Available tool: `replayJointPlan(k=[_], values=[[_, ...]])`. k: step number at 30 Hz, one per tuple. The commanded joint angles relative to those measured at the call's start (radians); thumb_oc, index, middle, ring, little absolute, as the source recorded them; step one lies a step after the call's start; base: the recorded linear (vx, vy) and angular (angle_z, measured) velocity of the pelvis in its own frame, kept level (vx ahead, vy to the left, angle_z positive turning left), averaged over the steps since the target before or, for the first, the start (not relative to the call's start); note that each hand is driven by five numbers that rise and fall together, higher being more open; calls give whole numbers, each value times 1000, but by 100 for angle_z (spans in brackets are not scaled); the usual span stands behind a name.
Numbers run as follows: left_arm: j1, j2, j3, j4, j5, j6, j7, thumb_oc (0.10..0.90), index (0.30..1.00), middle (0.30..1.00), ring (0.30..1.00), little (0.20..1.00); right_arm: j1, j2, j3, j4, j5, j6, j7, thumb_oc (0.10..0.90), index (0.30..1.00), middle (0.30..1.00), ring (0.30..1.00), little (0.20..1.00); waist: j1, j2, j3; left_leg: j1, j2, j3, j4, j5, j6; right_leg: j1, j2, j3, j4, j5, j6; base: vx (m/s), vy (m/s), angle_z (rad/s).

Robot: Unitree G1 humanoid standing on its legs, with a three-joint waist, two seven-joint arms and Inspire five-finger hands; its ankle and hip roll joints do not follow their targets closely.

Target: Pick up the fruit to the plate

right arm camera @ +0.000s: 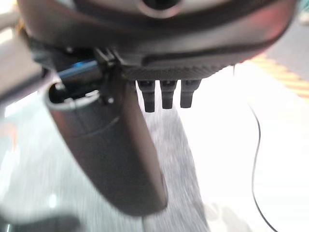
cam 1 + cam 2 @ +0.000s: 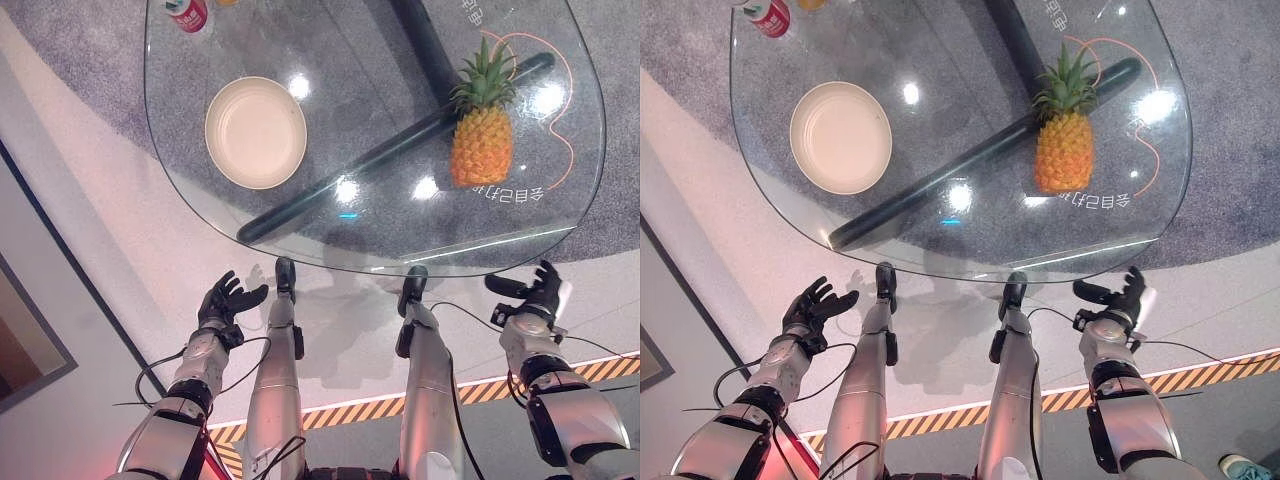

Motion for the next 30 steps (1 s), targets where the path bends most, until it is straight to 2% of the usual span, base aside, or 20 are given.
replayJointPlan(k=[1, 2, 10, 12, 13, 14, 15, 19, 20, 23, 25, 30], values=[[24, 77, 12, 33, -43, -27, 0, 800, 900, 900, 900, 900, 27, -132, -79, -22, 82, -99, -158, 800, 900, 900, 900, 900, 22, -42, -19, -28, -27, -17, 154, -136, 23, -7, 21, -29, -32, 50, -4, 35, -1, 0], [28, 79, 9, 30, -48, -27, 1, 800, 900, 900, 900, 900, 17, -151, -99, -49, 104, -123, -203, 800, 900, 900, 900, 900, 21, -43, -19, -27, -27, -17, 154, -138, 24, -5, 22, -30, -33, 48, -4, 0, 0, 0], [33, 78, -4, 8, -66, -23, 12, 800, 900, 900, 900, 900, -33, -214, -145, -162, 160, -238, -339, 800, 900, 900, 900, 900, 15, -40, -19, -30, -30, -14, 147, -140, 28, -13, 22, -32, -34, 48, -5, 0, 0, 0], [39, 72, -12, -9, -74, -23, 28, 800, 900, 900, 900, 900, -42, -212, -137, -263, 125, -275, -436, 800, 900, 900, 900, 900, 11, -40, -19, -31, -32, -12, 139, -136, 29, -16, 24, -32, -38, 50, -6, 0, 0, 0], [37, 73, -11, -10, -74, -23, 28, 800, 900, 900, 900, 900, -43, -211, -139, -266, 122, -274, -439, 800, 900, 900, 900, 900, 9, -41, -19, -37, -35, -13, 136, -128, 30, -21, 22, -32, -41, 58, -7, 0, 0, 0], [44, 69, -13, -16, -75, -24, 32, 800, 900, 900, 900, 900, -43, -211, -135, -315, 102, -310, -479, 800, 900, 900, 900, 900, 8, -39, -19, -32, -34, -12, 136, -135, 30, -19, 23, -32, -38, 50, -7, 0, 0, 0], [45, 70, -14, -21, -79, -20, 34, 800, 900, 900, 900, 900, -49, -211, -132, -365, 70, -315, -518, 800, 900, 900, 900, 900, 6, -38, -19, -32, -35, -12, 135, -135, 30, -21, 23, -31, -37, 49, -7, 17, 32, 0], [48, 64, -12, -18, -87, -26, 28, 800, 900, 900, 900, 900, -57, -213, -118, -484, -45, -376, -546, 800, 900, 900, 900, 900, -1, -33, -19, -34, -39, -11, 129, -130, 30, -28, 21, -27, -36, 47, -9, 4, 43, 0], [50, 62, -12, -22, -87, -26, 28, 800, 900, 900, 900, 900, -59, -212, -110, -527, -98, -376, -555, 800, 900, 900, 900, 900, -2, -31, -19, -32, -40, -10, 126, -129, 31, -27, 21, -25, -38, 47, -9, 0, 0, 0], [50, 61, -9, -24, -89, -25, 26, 800, 900, 900, 900, 900, -60, -208, -94, -597, -145, -368, -546, 800, 900, 900, 900, 900, -5, -30, -19, -33, -40, -9, 124, -126, 31, -30, 20, -24, -39, 47, -9, 0, 0, 0], [53, 52, 0, -32, -83, -26, 28, 800, 900, 900, 900, 900, -55, -196, -66, -731, -202, -321, -510, 800, 900, 900, 900, 900, -11, -30, -19, -33, -41, -6, 119, -121, 31, -31, 19, -20, -42, 46, -10, -6, 38, -2], [71, 43, 14, -34, -64, -34, 18, 800, 900, 900, 900, 900, -41, -172, -19, -855, -236, -262, -411, 800, 900, 900, 900, 900, -14, -29, -19, -28, -40, 0, 112, -115, 31, -26, 17, -21, -46, 43, -13, 0, 7, -1]])
